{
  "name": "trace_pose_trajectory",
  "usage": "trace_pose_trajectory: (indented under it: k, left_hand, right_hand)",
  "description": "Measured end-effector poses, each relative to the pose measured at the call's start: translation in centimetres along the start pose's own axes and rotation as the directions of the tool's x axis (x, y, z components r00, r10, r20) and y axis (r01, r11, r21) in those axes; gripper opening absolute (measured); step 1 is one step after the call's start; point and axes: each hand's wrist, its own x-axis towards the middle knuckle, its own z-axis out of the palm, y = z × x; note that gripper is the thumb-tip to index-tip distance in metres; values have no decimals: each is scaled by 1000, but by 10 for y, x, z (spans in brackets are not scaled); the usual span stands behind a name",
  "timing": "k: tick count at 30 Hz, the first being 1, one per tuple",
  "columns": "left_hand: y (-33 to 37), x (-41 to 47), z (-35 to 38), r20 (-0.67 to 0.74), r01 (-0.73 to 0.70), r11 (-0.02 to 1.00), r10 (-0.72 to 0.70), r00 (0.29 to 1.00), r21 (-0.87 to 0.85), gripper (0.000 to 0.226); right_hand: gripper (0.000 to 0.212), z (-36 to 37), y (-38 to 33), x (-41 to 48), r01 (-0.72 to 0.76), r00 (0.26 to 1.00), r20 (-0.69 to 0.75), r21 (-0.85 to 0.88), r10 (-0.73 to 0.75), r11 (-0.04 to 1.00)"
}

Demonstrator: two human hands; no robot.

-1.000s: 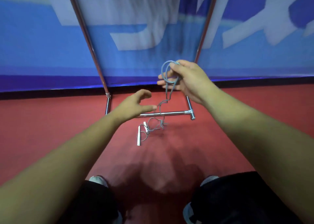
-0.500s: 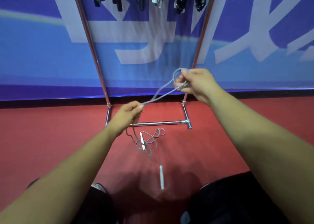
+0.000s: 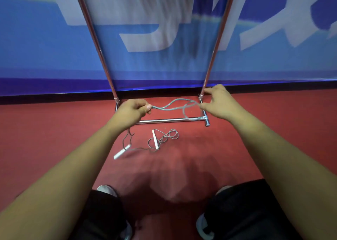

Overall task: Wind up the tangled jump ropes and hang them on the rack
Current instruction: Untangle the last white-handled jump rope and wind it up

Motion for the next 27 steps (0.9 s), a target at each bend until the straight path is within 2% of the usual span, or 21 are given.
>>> trace_pose_trajectory:
  k: [1,2,4,5,7,8,10,12,15,17,19,21,22,24,25,26,27]
  left_hand:
    - [7,0,3,21,-30,999,29,999,39,28]
    - [13,0,6,43,-55,997,53,998,59,27]
    - [22,-1,12,102,-85,996,81,991,32,25]
    - [25,-1,14,122,-83,996,84,989,-14,25]
    - [27,1,17,134,-73,992,86,987,-103,26]
    - [27,2,18,130,-77,990,92,987,-119,26]
    - [22,4,17,136,-111,992,119,984,-67,26]
    - [5,6,16,201,-135,987,117,973,81,26]
    - [-48,5,14,337,11,962,-107,935,274,29]
    - [-70,0,8,392,67,947,-194,899,315,34]
    - [-68,-3,1,370,95,979,-158,915,183,31]
    - [-49,-6,-5,280,136,991,-125,952,-18,30]
    - [-38,-7,-7,253,137,987,-112,961,-85,29]
    - [-16,-7,-5,260,91,991,-62,964,-103,28]
    - [-6,-8,-2,274,53,995,-28,961,-85,28]
    - [2,-8,2,285,30,997,-10,958,-67,28]
    - [8,-7,5,296,10,998,7,955,-56,28]
  right_hand:
    - [55,3,-11,-2,77,997,-16,26,-77,997]
    - [57,7,-23,-5,149,989,3,127,-151,981]
    - [54,24,-43,-15,177,954,164,372,-252,911]
    - [46,33,-48,-19,157,935,220,448,-278,880]
    - [15,45,-52,-23,136,933,225,502,-281,854]
    - [8,46,-53,-22,124,937,216,527,-274,841]
    - [16,38,-56,-17,111,943,216,515,-254,850]
    - [20,27,-57,-11,129,958,166,483,-235,866]
    - [30,12,-45,-1,98,994,-9,571,-113,815]
    - [30,0,-29,5,66,991,-132,617,20,784]
    - [28,-9,-9,10,29,959,-245,587,143,809]
    - [27,-9,12,12,-60,943,-264,459,200,886]
    - [25,-6,21,14,-110,959,-203,371,196,922]
    - [11,3,30,12,-211,977,59,146,204,967]
    - [23,5,25,8,-209,964,169,-6,207,978]
    - [52,8,19,6,-158,953,242,-115,182,981]
    - [77,9,10,2,-76,952,287,-108,104,991]
